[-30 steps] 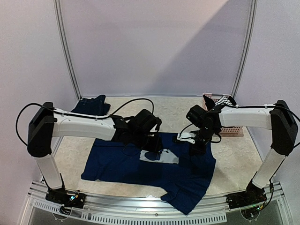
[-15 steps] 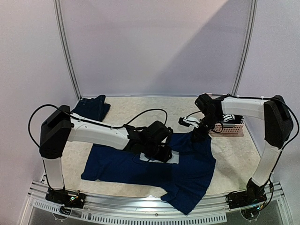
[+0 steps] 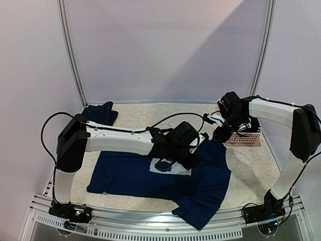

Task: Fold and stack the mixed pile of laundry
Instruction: Adjust the 1/3-folded T-shirt at the center of the board.

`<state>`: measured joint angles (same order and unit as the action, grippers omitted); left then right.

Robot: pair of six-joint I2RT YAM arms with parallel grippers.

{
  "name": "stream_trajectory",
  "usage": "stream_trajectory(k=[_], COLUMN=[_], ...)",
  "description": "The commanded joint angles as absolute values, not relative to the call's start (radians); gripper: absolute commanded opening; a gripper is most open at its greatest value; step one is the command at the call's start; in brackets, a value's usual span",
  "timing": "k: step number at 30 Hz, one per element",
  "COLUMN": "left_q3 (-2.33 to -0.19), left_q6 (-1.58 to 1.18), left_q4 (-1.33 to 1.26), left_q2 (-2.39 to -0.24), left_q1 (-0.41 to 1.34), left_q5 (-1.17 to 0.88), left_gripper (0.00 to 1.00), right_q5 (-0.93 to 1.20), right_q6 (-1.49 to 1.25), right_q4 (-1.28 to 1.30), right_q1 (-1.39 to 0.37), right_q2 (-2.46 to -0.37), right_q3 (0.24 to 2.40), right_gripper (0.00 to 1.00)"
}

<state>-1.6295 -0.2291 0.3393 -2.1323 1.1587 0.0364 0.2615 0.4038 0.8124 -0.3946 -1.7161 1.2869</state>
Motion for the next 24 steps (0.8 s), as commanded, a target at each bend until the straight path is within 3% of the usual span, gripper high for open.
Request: stream_trajectory(k=[1,7,24], left_q3=[-1.758,-1.870,-1.954], left_q6=[-0.169,-0.271,-0.287], left_q4=[0.458,0.487,0.456], left_q2=[-2.235,-2.351,-2.434], left_q1=[1.175,1.175,1.175], left_q5=[0.008,-0.004,0.046], left_gripper=[0.36,0.38,0.32], right_q5=[0.264,0.274,0.323], right_q6=[0.397,0.402,0.415], right_q4=[0.863,0.860,0.809], right_q1=[-0.380,-0.307,-0.283], right_q2=[-1.570,-1.487,-1.507], right_q3=[1.219,1.151,1.082], right_gripper=[0.32,0.33,0.33])
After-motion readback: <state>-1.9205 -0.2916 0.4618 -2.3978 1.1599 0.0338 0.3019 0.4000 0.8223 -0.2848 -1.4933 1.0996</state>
